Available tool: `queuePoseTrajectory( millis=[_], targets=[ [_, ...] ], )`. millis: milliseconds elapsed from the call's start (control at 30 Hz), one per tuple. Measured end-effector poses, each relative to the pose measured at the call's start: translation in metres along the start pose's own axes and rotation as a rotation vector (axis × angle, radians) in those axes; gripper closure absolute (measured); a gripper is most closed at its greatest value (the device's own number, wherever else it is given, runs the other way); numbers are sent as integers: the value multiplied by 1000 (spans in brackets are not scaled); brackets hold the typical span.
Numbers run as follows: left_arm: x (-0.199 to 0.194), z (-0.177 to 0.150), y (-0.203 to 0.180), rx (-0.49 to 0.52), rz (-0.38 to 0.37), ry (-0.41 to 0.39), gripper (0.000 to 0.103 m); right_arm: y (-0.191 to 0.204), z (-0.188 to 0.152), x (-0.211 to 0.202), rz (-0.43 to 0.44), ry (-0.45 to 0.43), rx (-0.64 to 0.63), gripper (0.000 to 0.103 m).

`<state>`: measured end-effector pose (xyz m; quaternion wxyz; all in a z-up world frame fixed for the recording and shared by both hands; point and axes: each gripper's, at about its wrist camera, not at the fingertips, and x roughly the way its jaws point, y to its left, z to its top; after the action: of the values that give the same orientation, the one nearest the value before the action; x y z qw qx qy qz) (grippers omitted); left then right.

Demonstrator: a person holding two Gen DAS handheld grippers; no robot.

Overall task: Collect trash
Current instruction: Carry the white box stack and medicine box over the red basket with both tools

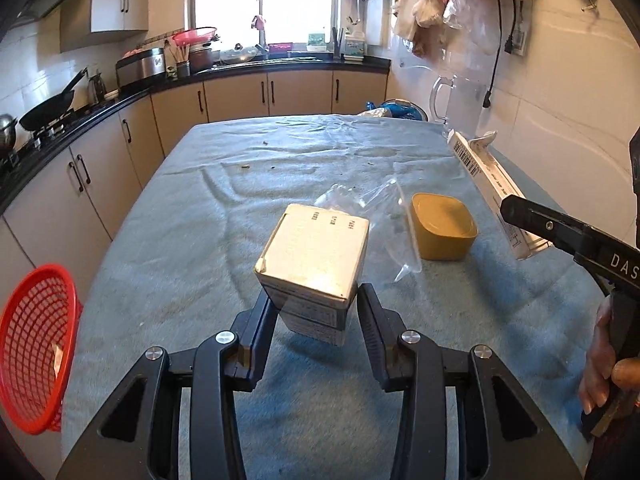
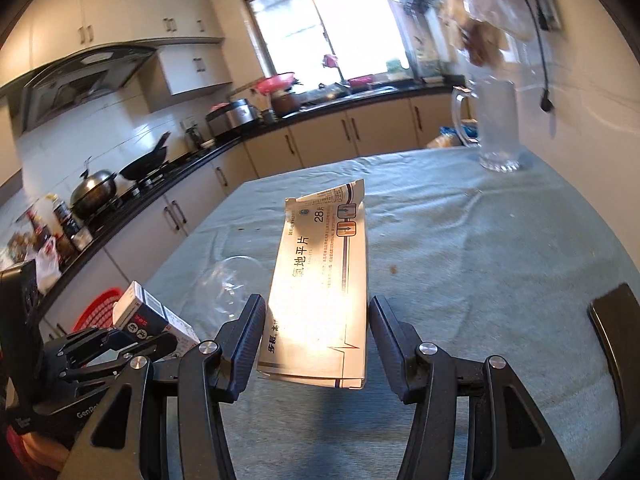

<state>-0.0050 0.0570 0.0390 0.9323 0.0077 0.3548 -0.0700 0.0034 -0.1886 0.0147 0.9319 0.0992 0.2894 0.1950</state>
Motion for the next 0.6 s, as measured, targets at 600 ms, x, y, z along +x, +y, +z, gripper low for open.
queuePoseTrajectory(
  millis=[600],
  targets=[
    [-53, -20, 35, -62, 28, -61, 63, 47, -14, -16, 46, 34, -69, 45]
  ],
)
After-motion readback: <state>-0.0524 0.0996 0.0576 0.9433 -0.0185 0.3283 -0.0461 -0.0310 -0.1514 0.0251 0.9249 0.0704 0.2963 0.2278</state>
